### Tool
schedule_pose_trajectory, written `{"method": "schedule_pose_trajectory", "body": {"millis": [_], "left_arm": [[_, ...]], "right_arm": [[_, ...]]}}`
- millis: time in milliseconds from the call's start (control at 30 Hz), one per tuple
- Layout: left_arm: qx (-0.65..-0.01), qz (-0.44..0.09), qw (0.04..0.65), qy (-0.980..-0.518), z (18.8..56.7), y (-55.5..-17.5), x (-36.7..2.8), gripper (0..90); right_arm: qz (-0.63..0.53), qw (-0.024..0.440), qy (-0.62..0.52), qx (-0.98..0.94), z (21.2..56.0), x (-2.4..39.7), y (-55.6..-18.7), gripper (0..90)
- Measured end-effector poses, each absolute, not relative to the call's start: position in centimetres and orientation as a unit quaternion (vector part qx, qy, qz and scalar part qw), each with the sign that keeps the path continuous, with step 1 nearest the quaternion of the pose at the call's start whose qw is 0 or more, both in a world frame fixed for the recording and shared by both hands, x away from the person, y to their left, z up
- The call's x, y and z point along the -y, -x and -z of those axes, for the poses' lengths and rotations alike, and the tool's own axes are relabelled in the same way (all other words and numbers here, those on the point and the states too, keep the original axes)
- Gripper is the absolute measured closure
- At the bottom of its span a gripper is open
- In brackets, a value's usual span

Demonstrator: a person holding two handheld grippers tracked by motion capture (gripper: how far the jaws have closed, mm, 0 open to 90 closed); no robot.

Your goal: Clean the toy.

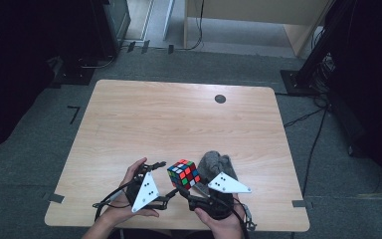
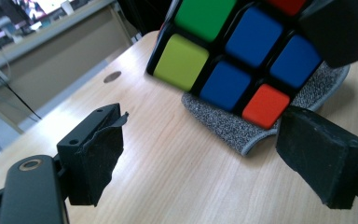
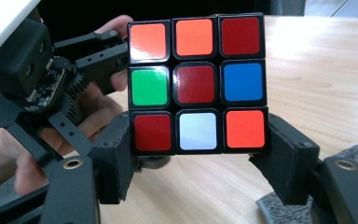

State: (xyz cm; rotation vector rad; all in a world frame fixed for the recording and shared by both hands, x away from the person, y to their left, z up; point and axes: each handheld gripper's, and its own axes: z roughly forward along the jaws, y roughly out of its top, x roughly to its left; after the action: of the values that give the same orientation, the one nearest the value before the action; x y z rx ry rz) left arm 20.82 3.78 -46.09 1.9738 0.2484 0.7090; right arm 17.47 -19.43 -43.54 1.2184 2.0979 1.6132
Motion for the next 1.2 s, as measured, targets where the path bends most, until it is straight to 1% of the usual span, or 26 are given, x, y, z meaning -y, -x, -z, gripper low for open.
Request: {"method": "schedule_pose_trajectory", "body": {"millis": [133, 267, 300, 333, 367, 500, 633, 733, 800, 833, 933, 967, 1000, 1067, 1100, 1167, 1200], "left_arm": [[-0.087, -0.303, 0.492, -0.811, 46.1, -20.4, -3.4, 16.8], [-0.066, -0.321, 0.482, -0.813, 46.5, -20.0, -2.9, 23.6], [-0.057, -0.325, 0.477, -0.815, 46.6, -19.8, -2.8, 25.8], [-0.049, -0.332, 0.471, -0.816, 46.8, -19.7, -2.7, 30.4], [-0.048, -0.339, 0.465, -0.816, 46.9, -19.6, -2.6, 32.1], [-0.064, -0.316, 0.476, -0.818, 46.6, -19.8, -2.7, 33.4], [-0.098, -0.295, 0.48, -0.82, 46.5, -20.6, -3.6, 33.6], [-0.133, -0.27, 0.495, -0.815, 46.4, -21.5, -4.6, 33.6], [-0.151, -0.25, 0.51, -0.809, 46.1, -22.1, -5.2, 33.7], [-0.156, -0.24, 0.52, -0.805, 46.0, -22.3, -5.5, 33.7], [-0.169, -0.221, 0.537, -0.796, 45.8, -22.9, -6.3, 33.7], [-0.174, -0.222, 0.537, -0.795, 45.8, -23.1, -6.5, 33.7], [-0.181, -0.225, 0.534, -0.794, 45.8, -23.3, -6.6, 33.8], [-0.195, -0.21, 0.531, -0.797, 45.8, -23.8, -6.8, 33.8], [-0.203, -0.203, 0.527, -0.8, 45.8, -24.0, -6.9, 33.8], [-0.212, -0.198, 0.523, -0.802, 45.7, -24.3, -7.0, 33.9], [-0.214, -0.206, 0.517, -0.803, 45.7, -24.3, -6.9, 33.9]], "right_arm": [[-0.54, 0.087, -0.422, -0.723, 43.7, 19.1, -17.7, 34.5], [-0.531, 0.056, -0.435, -0.725, 44.1, 18.8, -18.0, 34.5], [-0.527, 0.044, -0.439, -0.726, 44.3, 18.8, -18.1, 34.4], [-0.525, 0.034, -0.441, -0.728, 44.4, 18.7, -18.2, 34.4], [-0.523, 0.029, -0.444, -0.727, 44.6, 18.7, -18.3, 34.4], [-0.539, 0.023, -0.438, -0.719, 44.8, 19.1, -18.5, 33.7], [-0.559, 0.043, -0.437, -0.703, 44.3, 19.7, -18.3, 27.6], [-0.578, 0.05, -0.443, -0.684, 43.6, 21.0, -18.4, 25.5], [-0.578, 0.071, -0.451, -0.676, 43.4, 22.0, -18.6, 23.2], [-0.575, 0.085, -0.455, -0.675, 43.4, 22.5, -18.7, 22.4], [-0.514, 0.175, -0.473, -0.694, 44.4, 23.6, -19.3, 22.7], [-0.49, 0.191, -0.485, -0.699, 45.0, 23.9, -19.7, 22.6], [-0.465, 0.195, -0.502, -0.702, 45.8, 24.3, -20.1, 22.9], [-0.422, 0.175, -0.54, -0.707, 47.3, 24.9, -21.0, 25.0], [-0.406, 0.175, -0.545, -0.712, 47.9, 25.1, -21.3, 25.7], [-0.389, 0.186, -0.54, -0.723, 49.0, 24.9, -21.5, 27.9], [-0.38, 0.193, -0.535, -0.73, 49.4, 24.8, -21.6, 27.9]]}}
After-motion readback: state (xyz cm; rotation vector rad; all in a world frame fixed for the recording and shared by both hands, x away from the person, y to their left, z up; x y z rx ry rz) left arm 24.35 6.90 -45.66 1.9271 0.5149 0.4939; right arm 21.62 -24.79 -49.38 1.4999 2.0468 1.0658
